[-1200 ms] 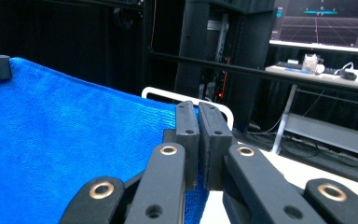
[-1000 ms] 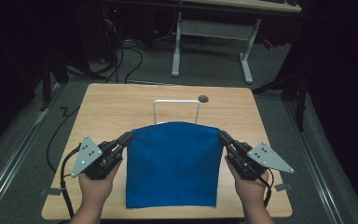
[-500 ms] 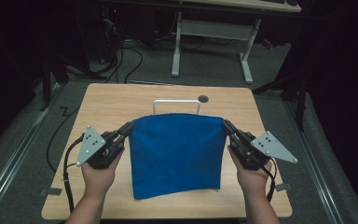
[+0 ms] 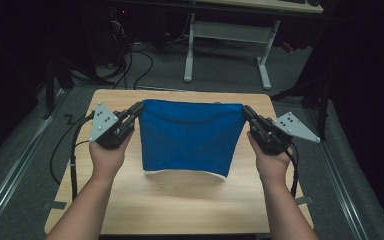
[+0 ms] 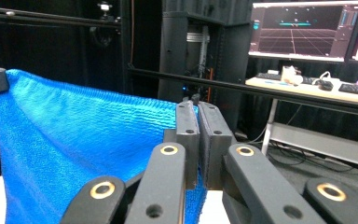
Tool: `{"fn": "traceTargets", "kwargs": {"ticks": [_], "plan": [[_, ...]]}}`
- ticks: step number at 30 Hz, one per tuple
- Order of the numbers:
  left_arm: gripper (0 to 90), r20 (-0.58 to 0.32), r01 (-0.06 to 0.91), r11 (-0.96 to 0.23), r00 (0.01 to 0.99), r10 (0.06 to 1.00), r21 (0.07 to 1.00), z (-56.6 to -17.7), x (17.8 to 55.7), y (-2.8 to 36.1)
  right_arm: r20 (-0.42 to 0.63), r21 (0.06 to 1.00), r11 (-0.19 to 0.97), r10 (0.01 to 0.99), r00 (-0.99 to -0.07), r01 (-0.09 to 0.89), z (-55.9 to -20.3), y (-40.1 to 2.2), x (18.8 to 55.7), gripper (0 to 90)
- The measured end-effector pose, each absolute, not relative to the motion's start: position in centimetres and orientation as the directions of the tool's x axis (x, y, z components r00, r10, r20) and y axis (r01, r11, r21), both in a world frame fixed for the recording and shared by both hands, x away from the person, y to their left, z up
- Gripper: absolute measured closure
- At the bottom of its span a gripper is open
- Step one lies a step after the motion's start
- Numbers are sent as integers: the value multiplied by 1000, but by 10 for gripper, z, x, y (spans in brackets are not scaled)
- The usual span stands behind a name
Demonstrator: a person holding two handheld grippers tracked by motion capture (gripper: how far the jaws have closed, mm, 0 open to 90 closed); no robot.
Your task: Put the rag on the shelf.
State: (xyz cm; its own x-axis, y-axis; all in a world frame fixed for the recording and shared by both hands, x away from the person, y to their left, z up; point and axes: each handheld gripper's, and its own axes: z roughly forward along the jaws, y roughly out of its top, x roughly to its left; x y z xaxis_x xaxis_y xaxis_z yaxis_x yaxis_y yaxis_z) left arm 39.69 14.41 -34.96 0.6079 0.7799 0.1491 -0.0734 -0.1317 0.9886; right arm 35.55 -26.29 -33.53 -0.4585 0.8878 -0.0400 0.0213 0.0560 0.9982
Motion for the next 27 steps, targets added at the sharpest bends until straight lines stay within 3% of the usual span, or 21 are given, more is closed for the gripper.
{"fn": "traceTargets", "kwargs": {"ticks": [10, 19, 27], "plan": [[882, 178, -40, -189, 566, 805, 981, -346, 437, 134, -71, 995, 96, 906, -417, 39, -328, -259, 391, 886], [882, 227, -2, -267, 530, 817, 964, -347, 477, 120, -32, 993, 72, 925, -379, 93, -327, -261, 437, 886], [882, 215, 56, -285, 524, 824, 957, -353, 502, 117, 20, 987, 41, 928, -371, 155, -331, -264, 474, 886]]}}
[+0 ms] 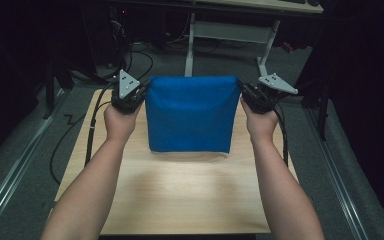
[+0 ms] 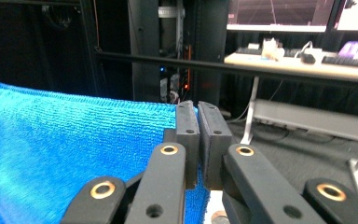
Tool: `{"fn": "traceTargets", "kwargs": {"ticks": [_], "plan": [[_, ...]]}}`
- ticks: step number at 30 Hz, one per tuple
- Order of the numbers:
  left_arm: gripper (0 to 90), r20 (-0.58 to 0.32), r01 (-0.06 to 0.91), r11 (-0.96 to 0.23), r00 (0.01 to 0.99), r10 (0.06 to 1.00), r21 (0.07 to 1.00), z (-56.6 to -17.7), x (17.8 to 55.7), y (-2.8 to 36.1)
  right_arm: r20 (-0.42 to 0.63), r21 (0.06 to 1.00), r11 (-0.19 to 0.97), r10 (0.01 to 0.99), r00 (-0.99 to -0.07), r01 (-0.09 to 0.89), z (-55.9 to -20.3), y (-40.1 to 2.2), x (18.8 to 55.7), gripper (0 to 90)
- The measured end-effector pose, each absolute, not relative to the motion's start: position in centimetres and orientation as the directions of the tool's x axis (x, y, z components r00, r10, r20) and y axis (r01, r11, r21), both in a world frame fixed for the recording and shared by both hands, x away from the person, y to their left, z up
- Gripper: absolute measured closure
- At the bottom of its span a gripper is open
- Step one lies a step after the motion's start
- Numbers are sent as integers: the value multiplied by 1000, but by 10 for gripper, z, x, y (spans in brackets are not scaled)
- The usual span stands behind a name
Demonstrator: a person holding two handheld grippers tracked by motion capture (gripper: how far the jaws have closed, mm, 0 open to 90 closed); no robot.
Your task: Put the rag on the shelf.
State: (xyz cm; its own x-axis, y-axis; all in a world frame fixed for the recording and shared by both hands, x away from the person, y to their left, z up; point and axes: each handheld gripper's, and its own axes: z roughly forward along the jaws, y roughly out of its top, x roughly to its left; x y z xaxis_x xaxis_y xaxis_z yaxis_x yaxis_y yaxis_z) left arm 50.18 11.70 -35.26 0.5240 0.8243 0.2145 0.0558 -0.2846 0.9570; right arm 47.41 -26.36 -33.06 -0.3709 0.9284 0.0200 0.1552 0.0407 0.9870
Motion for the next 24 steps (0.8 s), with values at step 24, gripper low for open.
{"fn": "traceTargets", "kwargs": {"ticks": [24], "plan": [[881, 42, 349, -314, 608, 793, 883, -458, 521, 112, 101, 896, 76, 925, -367, 437, -440, -254, 515, 884]]}}
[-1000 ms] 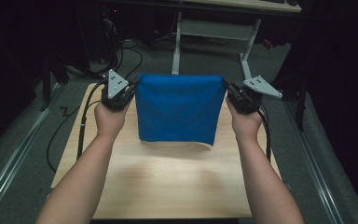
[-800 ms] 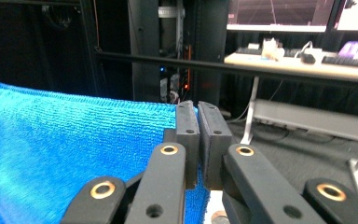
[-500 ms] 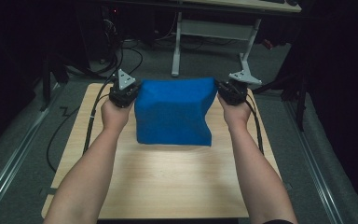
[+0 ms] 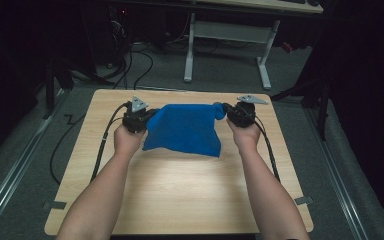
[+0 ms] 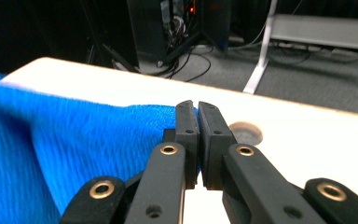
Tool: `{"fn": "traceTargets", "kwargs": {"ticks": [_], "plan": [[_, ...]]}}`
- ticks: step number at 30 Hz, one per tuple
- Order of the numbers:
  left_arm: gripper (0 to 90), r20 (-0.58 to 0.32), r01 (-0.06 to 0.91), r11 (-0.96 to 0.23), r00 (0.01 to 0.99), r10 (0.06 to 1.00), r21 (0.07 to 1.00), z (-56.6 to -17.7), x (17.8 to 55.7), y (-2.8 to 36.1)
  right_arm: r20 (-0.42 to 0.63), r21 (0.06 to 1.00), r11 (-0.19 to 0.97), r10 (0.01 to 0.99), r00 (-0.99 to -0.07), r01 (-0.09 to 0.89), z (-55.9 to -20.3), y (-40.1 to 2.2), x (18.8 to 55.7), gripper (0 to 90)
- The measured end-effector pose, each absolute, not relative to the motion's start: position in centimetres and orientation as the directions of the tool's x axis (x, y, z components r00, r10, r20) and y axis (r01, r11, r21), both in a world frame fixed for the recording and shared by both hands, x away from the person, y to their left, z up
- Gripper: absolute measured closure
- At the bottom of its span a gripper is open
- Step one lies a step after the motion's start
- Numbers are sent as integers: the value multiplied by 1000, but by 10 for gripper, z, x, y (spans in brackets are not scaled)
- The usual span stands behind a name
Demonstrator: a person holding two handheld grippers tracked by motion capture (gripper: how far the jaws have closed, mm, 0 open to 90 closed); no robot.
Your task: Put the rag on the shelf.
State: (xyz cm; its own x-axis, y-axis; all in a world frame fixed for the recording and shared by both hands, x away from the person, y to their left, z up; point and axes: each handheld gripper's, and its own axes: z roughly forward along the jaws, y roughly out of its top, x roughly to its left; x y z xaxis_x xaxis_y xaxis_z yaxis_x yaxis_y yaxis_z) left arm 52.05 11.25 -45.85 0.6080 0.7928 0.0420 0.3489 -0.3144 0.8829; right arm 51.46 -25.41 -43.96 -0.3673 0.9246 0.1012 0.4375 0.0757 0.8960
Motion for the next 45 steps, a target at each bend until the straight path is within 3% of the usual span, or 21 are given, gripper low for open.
{"fn": "traceTargets", "kwargs": {"ticks": [17, 35, 45], "plan": [[881, 8, 385, -325, 635, 772, 864, -488, 507, 102, 113, 879, 93, 912, -393, 468, -462, -241, 506, 882], [881, 3, 422, -353, 639, 769, 835, -506, 506, 92, 165, 852, 69, 905, -392, 519, -486, -239, 520, 881], [881, -11, 457, -366, 636, 771, 810, -514, 507, 89, 141, 841, 96, 911, -387, 533, -494, -236, 526, 885]]}}
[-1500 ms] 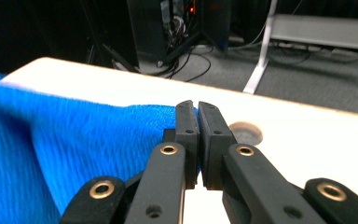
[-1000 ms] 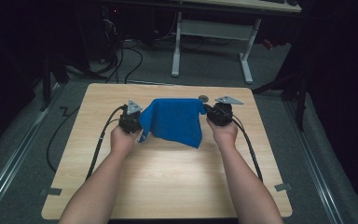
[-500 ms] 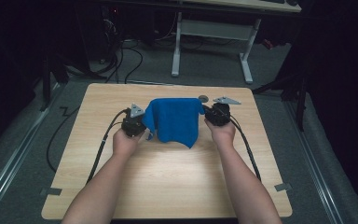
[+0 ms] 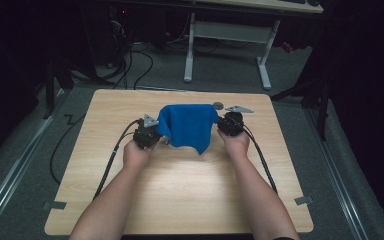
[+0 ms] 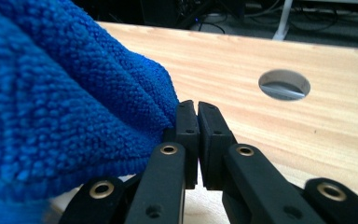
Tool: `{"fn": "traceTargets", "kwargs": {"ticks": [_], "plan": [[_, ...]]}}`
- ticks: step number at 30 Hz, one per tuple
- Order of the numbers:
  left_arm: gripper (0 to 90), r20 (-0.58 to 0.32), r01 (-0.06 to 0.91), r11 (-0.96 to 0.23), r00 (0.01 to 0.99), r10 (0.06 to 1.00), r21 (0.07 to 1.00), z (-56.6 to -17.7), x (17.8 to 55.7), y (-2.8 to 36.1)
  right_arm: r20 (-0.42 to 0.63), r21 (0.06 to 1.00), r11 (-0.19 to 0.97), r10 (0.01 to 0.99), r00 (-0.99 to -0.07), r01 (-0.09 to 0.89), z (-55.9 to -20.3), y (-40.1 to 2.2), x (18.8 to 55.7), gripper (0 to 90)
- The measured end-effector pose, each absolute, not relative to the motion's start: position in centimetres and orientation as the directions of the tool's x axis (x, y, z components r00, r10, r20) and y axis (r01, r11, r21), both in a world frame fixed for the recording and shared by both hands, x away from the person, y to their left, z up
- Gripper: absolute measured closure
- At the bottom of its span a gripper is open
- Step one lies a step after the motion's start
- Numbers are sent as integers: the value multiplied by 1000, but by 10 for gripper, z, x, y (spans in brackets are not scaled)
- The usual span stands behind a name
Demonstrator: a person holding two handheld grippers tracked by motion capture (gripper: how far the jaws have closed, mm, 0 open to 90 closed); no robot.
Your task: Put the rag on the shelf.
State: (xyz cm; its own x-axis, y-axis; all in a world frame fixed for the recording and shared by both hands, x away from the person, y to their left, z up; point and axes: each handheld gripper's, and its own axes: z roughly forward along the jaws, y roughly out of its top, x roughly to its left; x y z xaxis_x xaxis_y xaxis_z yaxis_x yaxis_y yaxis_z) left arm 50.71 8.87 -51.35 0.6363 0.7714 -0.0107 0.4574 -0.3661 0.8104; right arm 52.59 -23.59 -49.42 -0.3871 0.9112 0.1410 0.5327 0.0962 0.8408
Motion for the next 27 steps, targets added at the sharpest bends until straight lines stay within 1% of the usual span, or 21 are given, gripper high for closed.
{"fn": "traceTargets", "kwargs": {"ticks": [5, 6, 7, 9, 10, 11, 12, 17, 20, 22, 23, 27], "plan": [[880, -12, 468, -371, 634, 773, 802, -515, 507, 90, 147, 829, 91, 917, -372, 552, -500, -237, 529, 884], [873, -12, 466, -366, 631, 776, 805, -514, 506, 91, 151, 831, 86, 916, -372, 550, -500, -237, 528, 870], [855, -12, 466, -366, 631, 776, 805, -514, 506, 91, 155, 833, 82, 915, -372, 548, -499, -237, 528, 834], [731, -22, 464, -343, 619, 785, 817, -512, 505, 92, 171, 834, 61, 917, -362, 548, -495, -237, 526, 742], [708, -25, 470, -339, 613, 789, 815, -511, 505, 93, 170, 836, 57, 919, -356, 546, -492, -238, 525, 702], [708, -37, 476, -328, 609, 792, 816, -509, 505, 95, 170, 836, 57, 919, -356, 546, -492, -238, 525, 702], [646, -45, 473, -310, 600, 798, 825, -508, 502, 99, 162, 841, 56, 923, -350, 538, -488, -240, 522, 679], [576, -52, 470, -276, 572, 818, 838, -504, 495, 109, 124, 854, 81, 928, -352, 514, -477, -242, 515, 644], [561, -63, 461, -244, 554, 830, 853, -501, 486, 120, 91, 868, 99, 932, -351, 487, -467, -244, 507, 613], [559, -63, 460, -240, 551, 832, 855, -500, 483, 123, 85, 870, 102, 933, -349, 483, -465, -244, 505, 610], [559, -64, 459, -235, 548, 834, 857, -499, 482, 124, 75, 880, 100, 936, -343, 465, -461, -246, 501, 609], [556, -52, 457, -246, 546, 836, 855, -496, 473, 131, 77, 881, 93, 939, -334, 464, -457, -252, 494, 607]]}}
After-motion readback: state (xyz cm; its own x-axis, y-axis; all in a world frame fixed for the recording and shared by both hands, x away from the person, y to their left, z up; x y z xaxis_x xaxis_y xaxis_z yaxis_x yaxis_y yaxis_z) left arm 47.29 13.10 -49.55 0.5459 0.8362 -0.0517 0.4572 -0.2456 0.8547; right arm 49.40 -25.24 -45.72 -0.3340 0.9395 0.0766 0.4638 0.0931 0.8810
